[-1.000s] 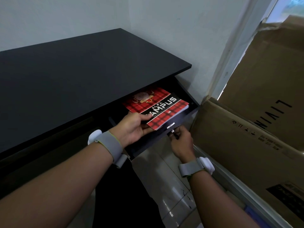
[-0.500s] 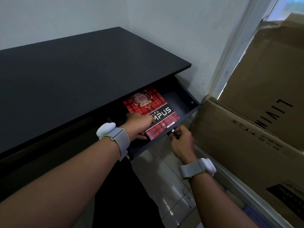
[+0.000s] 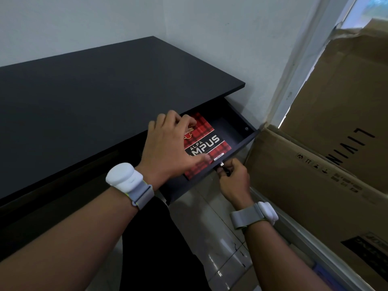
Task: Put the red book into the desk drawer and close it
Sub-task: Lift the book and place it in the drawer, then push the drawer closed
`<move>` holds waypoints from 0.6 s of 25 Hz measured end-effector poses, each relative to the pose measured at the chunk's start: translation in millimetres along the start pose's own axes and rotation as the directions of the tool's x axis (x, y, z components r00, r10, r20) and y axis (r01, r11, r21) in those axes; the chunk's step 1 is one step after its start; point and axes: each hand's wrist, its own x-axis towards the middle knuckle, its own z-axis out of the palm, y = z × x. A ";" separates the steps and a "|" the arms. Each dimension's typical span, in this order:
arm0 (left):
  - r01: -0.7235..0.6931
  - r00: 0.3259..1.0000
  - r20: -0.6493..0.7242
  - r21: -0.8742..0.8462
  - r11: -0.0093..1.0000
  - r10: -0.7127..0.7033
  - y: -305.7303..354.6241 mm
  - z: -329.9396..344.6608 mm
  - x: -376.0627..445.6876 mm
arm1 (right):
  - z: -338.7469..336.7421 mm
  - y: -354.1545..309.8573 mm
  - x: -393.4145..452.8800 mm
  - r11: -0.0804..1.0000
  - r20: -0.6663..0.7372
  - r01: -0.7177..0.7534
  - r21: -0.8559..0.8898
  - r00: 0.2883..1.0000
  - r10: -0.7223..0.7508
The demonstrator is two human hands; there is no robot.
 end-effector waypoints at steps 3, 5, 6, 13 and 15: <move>0.031 0.994 0.097 0.252 0.967 -0.057 -13.2 2.7 -4.8 | -1.2 -11.2 -0.1 1.000 0.014 0.023 0.005 1.000 -0.023; 0.055 0.984 0.150 0.278 0.959 -0.100 -22.5 4.5 -3.2 | 1.0 -15.6 2.5 0.999 0.013 0.040 0.017 0.999 -0.040; 0.058 0.984 0.149 0.267 0.962 -0.100 -25.9 5.2 -2.1 | 2.6 -18.2 3.8 0.999 0.012 0.044 0.022 0.999 -0.044; 0.049 0.999 -0.010 0.219 0.974 -0.048 -31.5 -3.5 3.6 | 18.4 -40.8 15.1 0.995 -0.013 0.053 0.083 0.999 -0.052; 0.053 0.998 -0.043 0.192 0.980 -0.046 -33.7 -5.7 5.5 | 23.3 -48.9 18.2 0.992 -0.016 0.032 0.122 0.999 -0.030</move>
